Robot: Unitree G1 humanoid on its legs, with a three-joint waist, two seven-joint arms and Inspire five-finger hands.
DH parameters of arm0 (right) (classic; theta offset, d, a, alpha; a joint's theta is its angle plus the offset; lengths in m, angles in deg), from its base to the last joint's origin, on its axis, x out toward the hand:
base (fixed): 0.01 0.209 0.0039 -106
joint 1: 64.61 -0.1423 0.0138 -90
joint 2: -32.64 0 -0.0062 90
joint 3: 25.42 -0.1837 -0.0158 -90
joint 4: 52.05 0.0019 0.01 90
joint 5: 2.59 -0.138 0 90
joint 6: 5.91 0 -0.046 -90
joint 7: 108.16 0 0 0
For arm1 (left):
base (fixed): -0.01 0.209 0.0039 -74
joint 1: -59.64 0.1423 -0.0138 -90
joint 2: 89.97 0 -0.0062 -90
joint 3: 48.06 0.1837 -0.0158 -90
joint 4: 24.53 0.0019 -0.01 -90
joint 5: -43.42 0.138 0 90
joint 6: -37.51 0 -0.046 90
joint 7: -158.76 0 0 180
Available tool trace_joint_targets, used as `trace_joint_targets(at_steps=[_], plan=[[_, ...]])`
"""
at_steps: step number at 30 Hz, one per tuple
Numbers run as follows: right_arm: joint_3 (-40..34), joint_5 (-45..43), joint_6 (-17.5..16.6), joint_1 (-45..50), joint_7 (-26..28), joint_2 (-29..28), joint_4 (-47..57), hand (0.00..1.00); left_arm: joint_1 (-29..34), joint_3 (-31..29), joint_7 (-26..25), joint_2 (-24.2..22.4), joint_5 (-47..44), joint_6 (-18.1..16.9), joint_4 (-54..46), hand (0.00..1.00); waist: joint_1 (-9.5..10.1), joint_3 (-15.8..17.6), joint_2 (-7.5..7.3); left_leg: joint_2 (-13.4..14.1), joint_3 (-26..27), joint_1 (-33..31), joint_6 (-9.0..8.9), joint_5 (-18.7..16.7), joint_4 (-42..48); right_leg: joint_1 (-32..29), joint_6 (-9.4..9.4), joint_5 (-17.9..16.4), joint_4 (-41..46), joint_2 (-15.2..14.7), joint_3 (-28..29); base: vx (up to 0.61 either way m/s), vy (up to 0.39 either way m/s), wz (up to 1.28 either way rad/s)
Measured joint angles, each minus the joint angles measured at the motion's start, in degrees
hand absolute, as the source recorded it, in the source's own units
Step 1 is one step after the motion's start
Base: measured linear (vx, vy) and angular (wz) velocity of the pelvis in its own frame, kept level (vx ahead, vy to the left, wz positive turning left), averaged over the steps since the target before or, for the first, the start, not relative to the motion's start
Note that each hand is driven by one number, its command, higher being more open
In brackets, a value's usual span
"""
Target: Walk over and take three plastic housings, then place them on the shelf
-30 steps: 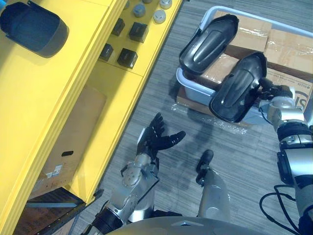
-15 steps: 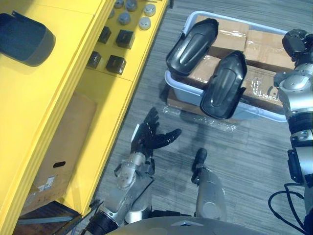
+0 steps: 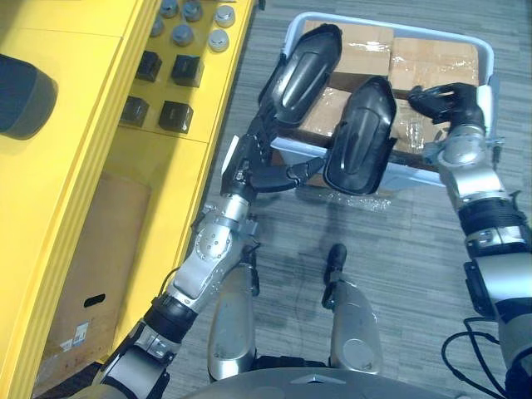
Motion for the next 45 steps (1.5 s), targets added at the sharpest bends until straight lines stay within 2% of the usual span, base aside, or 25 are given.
trace_joint_targets(at_steps=[7, 12, 14, 15, 18, 20, 22, 28, 33, 37, 42, 45], plan=[[0.6, 0.2, 0.7, 2.5, 1.5, -1.8, 7.5, 1.0, -2.7, -0.1, -0.1, -0.8, 1.5, 6.9, 0.0, 1.0, 0.01, 0.4, -0.63, 0.6, 0.5, 0.0, -0.48, -1.0, 1.2, -2.2, -0.37, -2.8, 5.0, -0.1, 1.2, 0.01, 0.015, -0.04], [0.5, 0.2, 1.0, 5.3, 1.5, -3.1, 12.1, 1.0, -2.4, 0.0, 0.2, -0.7, 1.7, 16.3, 0.0, 1.0, -0.74, 0.4, -0.7, 0.7, 1.3, 0.2, -0.41, -1.4, 1.6, -3.1, -0.24, -3.7, 6.8, -0.4, 1.7, -0.01, 0.036, -0.06], [0.5, 0.2, 1.4, 6.7, 1.4, -3.2, 13.9, 1.0, -2.3, -0.1, 0.3, -0.6, 1.7, 18.8, 0.0, 1.0, -0.86, 0.4, -0.71, 0.7, 1.3, 0.3, -0.38, -1.4, 1.6, -3.1, -0.26, -3.8, 7.0, -0.4, 1.8, 0.0, 0.032, 0.0], [0.4, 0.3, 2.0, 7.6, 1.4, -3.2, 15.9, 1.0, -2.2, -0.3, 0.4, -0.4, 1.7, 21.5, 0.0, 1.0, -1.18, 0.4, -0.71, 0.7, 1.4, 0.4, -0.38, -1.4, 1.6, -3.1, -0.25, -3.8, 7.1, -0.4, 1.9, 0.0, 0.032, -0.03], [-0.2, 1.7, 2.1, 10.0, 1.2, -3.2, 22.1, 1.0, -1.8, -1.2, 0.6, 0.0, 1.7, 26.2, 0.0, 1.0, -1.69, 0.7, -1.08, 0.7, 2.1, 1.1, -0.38, -1.4, 1.5, -3.1, -0.25, -3.8, 7.2, -0.4, 2.6, 0.0, 0.036, -0.1], [-1.0, 2.6, 2.3, 11.5, 0.6, -3.2, 25.2, 1.0, -1.8, -2.0, 0.5, 0.1, 1.7, 28.1, 0.0, 1.0, -1.99, 0.7, -1.22, 0.7, 2.2, 1.2, -0.36, -1.5, 1.6, -3.1, -0.24, -3.8, 7.3, -0.4, 2.8, 0.0, 0.032, -0.08], [-2.2, 2.6, 2.3, 13.1, 0.4, -3.2, 27.5, 1.0, -1.8, -3.4, 0.2, 0.5, 1.6, 29.9, 0.4, 1.0, -2.43, 1.1, -1.99, 0.7, 2.5, 1.6, -0.36, -1.6, 1.6, -3.1, -0.22, -3.9, 7.5, -0.4, 3.3, -0.01, 0.04, -0.06], [-3.2, 2.6, 3.5, 16.7, 0.4, -3.7, 27.9, 1.0, -1.7, -6.0, -1.0, 0.7, 0.1, 30.7, 4.8, 1.0, -3.45, 1.3, -2.81, 0.6, 3.2, 2.1, -0.17, -1.9, 1.7, -2.9, 0.11, -3.7, 6.9, -0.2, 4.2, -0.01, 0.037, -0.07], [-3.5, 2.6, 3.6, 18.0, 0.5, -6.0, 27.8, 1.0, -2.4, -6.3, -2.2, 0.3, -7.4, 30.7, 10.8, 1.0, -4.55, 1.3, -3.42, 0.6, 3.7, 2.3, -0.03, -2.1, 1.8, -2.9, 0.27, -3.5, 6.7, -0.2, 4.8, 0.0, 0.035, -0.04], [-3.3, 2.6, 3.6, 17.6, 0.5, -6.1, 27.8, 1.0, -4.9, -6.3, -2.5, -0.6, -15.4, 30.4, 14.7, 1.0, -4.54, 1.3, -3.47, 0.7, 4.1, 2.2, 0.01, -2.1, 2.0, -3.2, 0.39, -3.4, 6.7, -0.1, 5.3, 0.0, 0.031, -0.06], [-1.9, 2.6, 3.6, 17.2, 0.6, -6.1, 27.8, 1.0, -7.0, -6.4, -1.6, -1.4, -25.8, 27.6, 17.5, 1.0, -4.86, 1.3, -3.63, 1.3, 5.2, 2.2, 0.17, -3.4, 3.5, -3.5, 0.57, -3.3, 6.8, 0.4, 6.6, 0.01, 0.051, -0.14], [-1.3, 3.7, 3.6, 17.2, 1.0, -6.7, 27.8, 1.0, -8.1, -6.4, 0.8, -2.6, -32.5, 24.9, 18.4, 1.0, -5.22, 1.3, -3.95, 1.5, 5.9, 2.5, 0.18, -3.7, 3.7, -3.7, 0.63, -3.2, 6.8, 0.6, 7.3, 0.01, 0.042, -0.09]])
